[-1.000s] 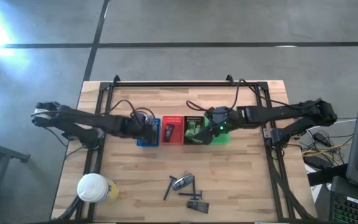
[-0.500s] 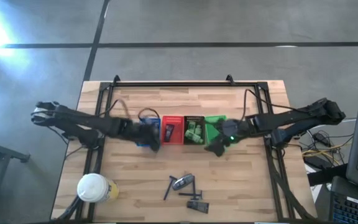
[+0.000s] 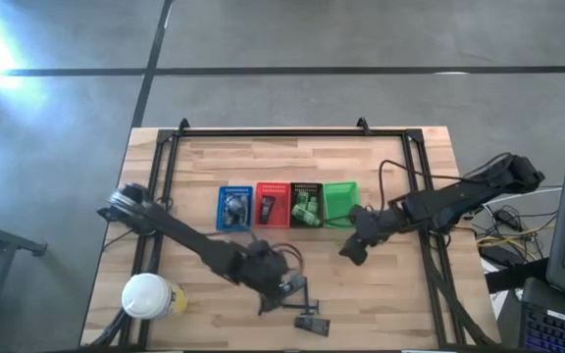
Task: Pick & Place Travel size toiletries
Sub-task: Put the deodorant into the blue bin
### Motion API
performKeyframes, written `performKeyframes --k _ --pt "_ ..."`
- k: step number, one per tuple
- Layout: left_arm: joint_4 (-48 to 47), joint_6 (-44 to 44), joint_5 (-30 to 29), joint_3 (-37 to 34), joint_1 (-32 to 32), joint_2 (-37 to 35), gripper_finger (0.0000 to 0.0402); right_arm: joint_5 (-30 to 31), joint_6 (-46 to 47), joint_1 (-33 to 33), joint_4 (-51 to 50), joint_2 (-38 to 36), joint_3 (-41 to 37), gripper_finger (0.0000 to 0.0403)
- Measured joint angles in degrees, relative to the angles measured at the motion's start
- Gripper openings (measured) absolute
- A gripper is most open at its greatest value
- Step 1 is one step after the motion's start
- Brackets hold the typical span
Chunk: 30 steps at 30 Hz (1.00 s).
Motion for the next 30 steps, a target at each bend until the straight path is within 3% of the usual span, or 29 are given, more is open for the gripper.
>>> performKeyframes --k 6,16,20,26,30 --pt "-9.98 0.71 -0.16 12.62 0.04 11.64 0.0316 1.77 1.89 5.54 -0.07 -0.05 -0.39 0.0341" --pt "-11.80 -0.72 -1.15 21.10 1.44 21.67 0.0316 6.66 7.08 12.29 -2.08 -0.05 -0.41 0.0362" --pt "-12.98 -0.22 -1.87 20.50 2.61 22.27 0.0300 8.11 8.25 13.83 -2.15 -0.05 -0.41 0.0361" --pt "-14.48 2.67 -0.98 20.52 4.58 20.75 0.0208 9.17 9.10 14.23 -2.57 -0.05 -0.41 0.0349" --pt "-19.22 0.79 -2.41 20.66 5.78 15.10 0.0208 9.52 8.94 14.22 -2.61 -0.05 -0.41 0.0341"
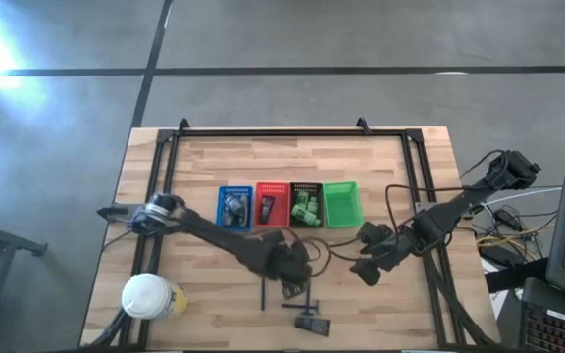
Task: Pick & Place Travel size toiletries
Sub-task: Put the deodorant into the blue bin
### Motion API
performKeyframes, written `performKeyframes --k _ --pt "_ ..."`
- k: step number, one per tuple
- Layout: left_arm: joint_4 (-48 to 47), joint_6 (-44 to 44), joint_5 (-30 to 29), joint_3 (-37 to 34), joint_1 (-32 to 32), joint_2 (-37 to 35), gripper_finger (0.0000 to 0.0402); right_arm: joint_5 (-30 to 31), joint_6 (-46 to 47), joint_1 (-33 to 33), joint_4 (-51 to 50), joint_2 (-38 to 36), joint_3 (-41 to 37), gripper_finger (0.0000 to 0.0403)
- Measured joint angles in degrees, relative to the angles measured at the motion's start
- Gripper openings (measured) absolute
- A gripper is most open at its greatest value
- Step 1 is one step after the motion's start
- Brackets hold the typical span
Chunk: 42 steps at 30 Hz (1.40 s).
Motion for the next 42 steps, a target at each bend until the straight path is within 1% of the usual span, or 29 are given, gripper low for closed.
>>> performKeyframes --k 2,4,5,7,9,12,16,19,21,25,31,36,38,42 --pt "-5.00 -4.08 -3.52 -0.33 0.37 -4.56 0.0208 0.71 -0.01 0.00 -0.07 0.00 0.00 0.0338" --pt "-13.34 -10.77 -9.32 -0.97 0.78 -9.72 0.0208 1.31 0.15 -0.07 -0.36 0.00 0.00 0.0336" --pt "-17.68 -15.46 -12.52 -1.66 1.04 -12.37 0.0208 1.45 0.22 -0.22 -0.47 0.00 0.00 0.0336" --pt "-24.03 -24.63 -17.64 -4.48 2.43 -17.50 0.0208 2.19 0.25 -0.44 -0.38 0.00 0.00 0.0338" --pt "-25.07 -30.40 -19.59 -9.38 5.03 -22.75 0.0208 2.63 0.28 -0.95 -0.31 0.00 0.00 0.0344" --pt "-19.04 -32.85 -19.23 -19.25 10.69 -29.32 0.0215 3.56 0.20 -1.84 -0.16 0.00 0.00 0.0354" --pt "-8.11 -31.49 -14.77 -31.70 19.41 -35.21 0.0217 3.96 0.32 -2.86 0.25 0.00 0.00 0.0361" --pt "-3.74 -32.01 -13.12 -38.21 23.50 -38.23 0.0217 3.94 0.66 -2.91 0.30 0.00 0.00 0.0357" --pt "-1.49 -32.81 -12.54 -41.11 24.84 -39.65 0.0218 3.94 1.67 -2.91 0.23 0.00 0.00 0.0352" --pt "3.35 -32.82 -11.39 -43.93 25.29 -41.08 0.0223 3.96 1.90 -2.91 0.20 0.00 0.00 0.0343" --pt "4.24 -32.81 -7.84 -44.32 24.51 -39.91 0.0237 3.91 0.72 -2.95 0.24 0.00 0.00 0.0337" --pt "4.17 -31.27 -7.49 -44.30 23.51 -39.82 0.0237 2.76 -2.44 -2.89 1.65 0.09 0.00 0.0350" --pt "3.86 -30.08 -6.40 -44.15 23.18 -40.07 0.0239 2.03 -4.09 -2.87 3.19 0.09 0.00 0.0357" --pt "3.13 -29.80 -6.50 -43.73 22.66 -40.33 0.0240 2.23 -6.03 -2.40 4.71 0.09 0.00 0.0363"
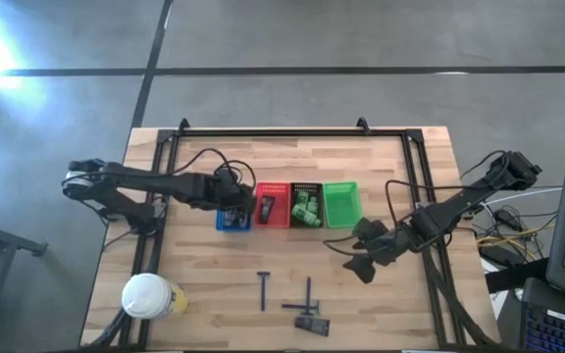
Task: Pick & Place Travel size toiletries
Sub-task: Put the deodorant into the blue bin
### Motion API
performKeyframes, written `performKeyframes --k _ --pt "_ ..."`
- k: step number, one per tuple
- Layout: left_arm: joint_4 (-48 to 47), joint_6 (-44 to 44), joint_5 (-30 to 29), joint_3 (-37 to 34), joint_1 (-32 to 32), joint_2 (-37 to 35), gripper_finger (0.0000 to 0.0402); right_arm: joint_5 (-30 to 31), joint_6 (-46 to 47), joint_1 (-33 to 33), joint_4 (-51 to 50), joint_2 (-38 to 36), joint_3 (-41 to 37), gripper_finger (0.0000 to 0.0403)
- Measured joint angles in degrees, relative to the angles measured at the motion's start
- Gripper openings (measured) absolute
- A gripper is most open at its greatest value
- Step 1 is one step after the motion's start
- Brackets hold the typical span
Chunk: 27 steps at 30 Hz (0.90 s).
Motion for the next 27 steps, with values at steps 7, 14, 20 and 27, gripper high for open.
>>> performKeyframes --k 7,14,20,27 --pt "-0.06 -0.52 0.53 0.00 -0.05 0.00 0.0239 2.09 2.06 0.67 -0.12 0.00 0.00 0.0350" --pt "-2.46 -4.22 1.82 -0.83 -0.90 0.00 0.0238 4.86 5.47 3.04 -0.27 0.00 0.00 0.0334" --pt "4.23 -5.42 1.57 -0.09 -0.72 0.02 0.0238 6.12 6.43 3.26 -0.33 0.00 -0.55 0.0331" --pt "4.95 -5.22 0.84 0.24 -0.04 0.37 0.0238 6.24 6.43 3.26 -0.34 0.00 -0.85 0.0350"
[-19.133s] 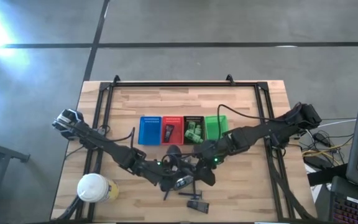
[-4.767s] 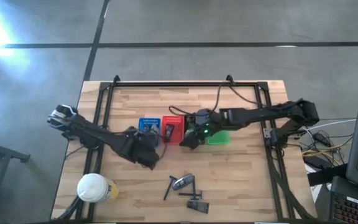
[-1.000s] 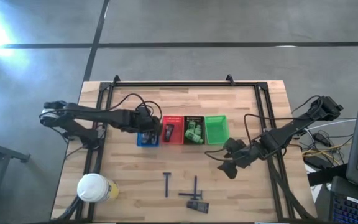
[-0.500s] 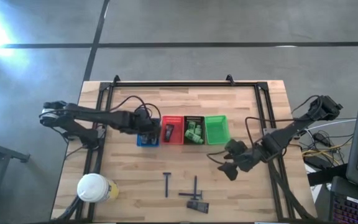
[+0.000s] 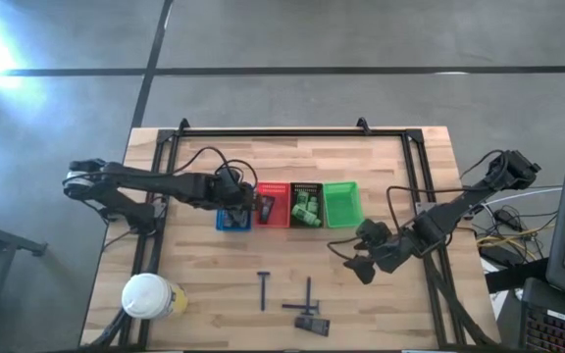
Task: Pick & Place Travel size toiletries
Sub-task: Put the deodorant into the blue bin
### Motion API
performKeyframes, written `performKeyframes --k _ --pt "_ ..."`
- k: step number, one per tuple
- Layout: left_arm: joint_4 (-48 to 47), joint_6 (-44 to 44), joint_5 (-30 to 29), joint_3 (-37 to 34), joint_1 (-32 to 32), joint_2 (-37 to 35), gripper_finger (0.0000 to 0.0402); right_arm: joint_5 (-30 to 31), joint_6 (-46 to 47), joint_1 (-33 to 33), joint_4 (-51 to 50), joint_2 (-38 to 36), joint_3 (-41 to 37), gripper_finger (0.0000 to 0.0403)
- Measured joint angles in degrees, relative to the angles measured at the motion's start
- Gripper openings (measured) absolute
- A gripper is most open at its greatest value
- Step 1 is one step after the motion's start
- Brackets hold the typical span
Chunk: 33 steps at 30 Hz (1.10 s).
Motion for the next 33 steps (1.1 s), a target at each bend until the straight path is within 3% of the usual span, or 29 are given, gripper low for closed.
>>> performKeyframes --k 10,17,22,33 --pt "4.42 -2.60 -0.38 -0.06 0.17 3.16 0.0226 0.41 0.00 0.00 -0.01 0.00 -0.99 0.0355" --pt "-3.33 -2.56 1.01 -0.13 0.08 3.63 0.0226 0.41 0.00 0.00 -0.01 0.00 -1.10 0.0340" --pt "-3.60 -2.55 2.67 0.12 0.04 3.39 0.0227 0.43 -0.02 -0.02 -0.24 0.00 -1.23 0.0334" --pt "-4.67 4.05 3.24 0.16 0.04 3.39 0.0234 1.25 -0.02 -0.05 -0.33 0.00 -1.32 0.0357"
